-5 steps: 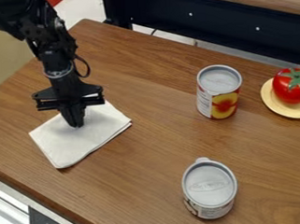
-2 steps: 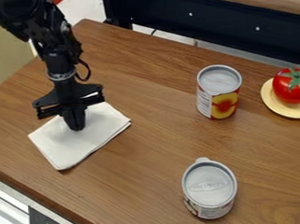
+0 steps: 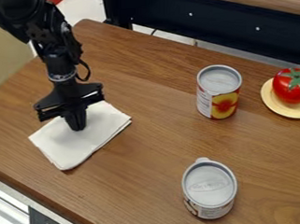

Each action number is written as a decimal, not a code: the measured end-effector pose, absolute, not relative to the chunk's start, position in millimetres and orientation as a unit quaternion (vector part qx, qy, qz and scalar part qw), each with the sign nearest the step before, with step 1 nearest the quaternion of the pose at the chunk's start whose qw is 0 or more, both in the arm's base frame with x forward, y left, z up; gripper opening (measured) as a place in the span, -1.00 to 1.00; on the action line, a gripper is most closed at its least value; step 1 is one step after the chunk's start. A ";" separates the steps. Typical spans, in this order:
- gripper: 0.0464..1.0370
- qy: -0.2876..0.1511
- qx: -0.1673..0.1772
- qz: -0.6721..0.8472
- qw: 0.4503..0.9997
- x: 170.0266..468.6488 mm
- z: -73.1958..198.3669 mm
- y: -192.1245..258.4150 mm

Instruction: Moved the white cloth to the center of the table

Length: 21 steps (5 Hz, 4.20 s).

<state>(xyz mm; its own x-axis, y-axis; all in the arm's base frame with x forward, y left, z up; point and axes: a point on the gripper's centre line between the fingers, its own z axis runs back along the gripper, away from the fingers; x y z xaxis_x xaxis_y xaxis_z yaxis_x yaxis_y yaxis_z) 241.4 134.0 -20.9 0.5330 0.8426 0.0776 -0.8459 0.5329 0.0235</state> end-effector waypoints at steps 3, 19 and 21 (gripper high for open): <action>-0.99 -0.012 0.019 0.509 0.860 225.2 -21.1 89.7; -0.99 -0.006 -0.002 0.533 0.846 215.3 0.5 42.6; -0.99 -0.006 -0.002 0.533 0.846 215.7 0.4 42.7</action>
<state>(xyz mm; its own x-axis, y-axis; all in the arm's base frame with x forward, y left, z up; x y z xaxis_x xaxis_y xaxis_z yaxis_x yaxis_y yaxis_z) 215.7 42.7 0.4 0.4314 0.9021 0.0081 -0.9021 0.4314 -0.0093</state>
